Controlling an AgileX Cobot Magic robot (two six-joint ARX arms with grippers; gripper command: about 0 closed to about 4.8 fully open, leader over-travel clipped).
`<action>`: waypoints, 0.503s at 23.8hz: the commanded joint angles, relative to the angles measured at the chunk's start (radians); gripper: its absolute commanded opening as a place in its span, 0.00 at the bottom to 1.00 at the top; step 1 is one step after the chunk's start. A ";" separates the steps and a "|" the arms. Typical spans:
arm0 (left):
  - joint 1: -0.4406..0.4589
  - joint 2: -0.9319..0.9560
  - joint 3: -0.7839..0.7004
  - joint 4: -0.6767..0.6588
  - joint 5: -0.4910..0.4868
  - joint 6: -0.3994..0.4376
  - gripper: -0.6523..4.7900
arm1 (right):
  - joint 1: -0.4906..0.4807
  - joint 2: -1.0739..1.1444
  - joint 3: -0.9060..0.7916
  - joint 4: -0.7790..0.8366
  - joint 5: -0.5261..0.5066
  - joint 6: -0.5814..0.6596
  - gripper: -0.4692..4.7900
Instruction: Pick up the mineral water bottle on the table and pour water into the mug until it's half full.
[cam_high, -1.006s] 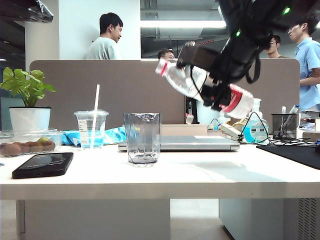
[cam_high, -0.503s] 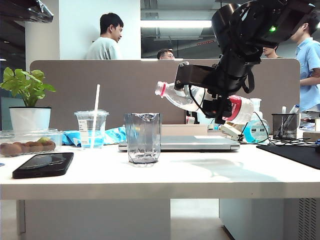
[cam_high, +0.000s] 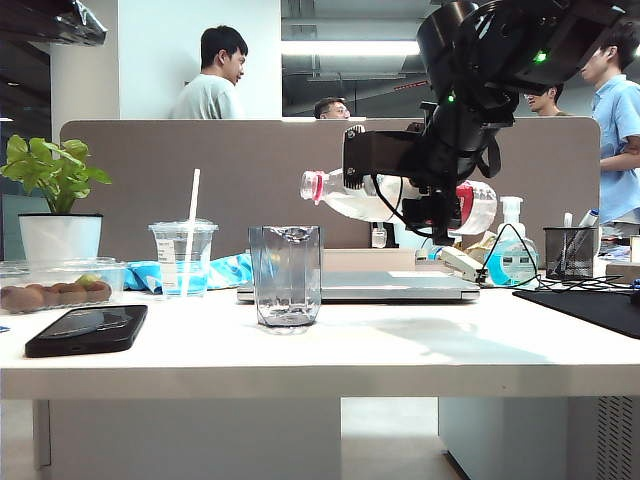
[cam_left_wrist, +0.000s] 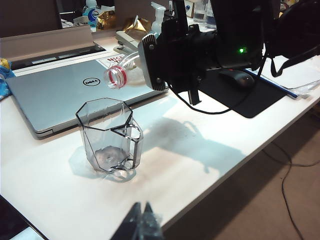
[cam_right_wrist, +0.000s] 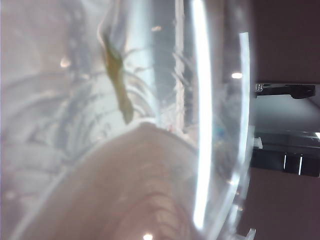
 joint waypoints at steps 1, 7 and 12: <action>0.001 -0.002 0.006 0.010 0.002 0.007 0.11 | 0.009 -0.010 0.011 0.048 -0.002 -0.083 0.59; 0.001 -0.002 0.006 0.010 0.002 0.007 0.11 | 0.009 -0.010 0.011 0.087 0.001 -0.109 0.59; 0.001 -0.002 0.006 0.010 0.002 0.007 0.11 | 0.009 -0.010 0.011 0.095 0.018 -0.184 0.59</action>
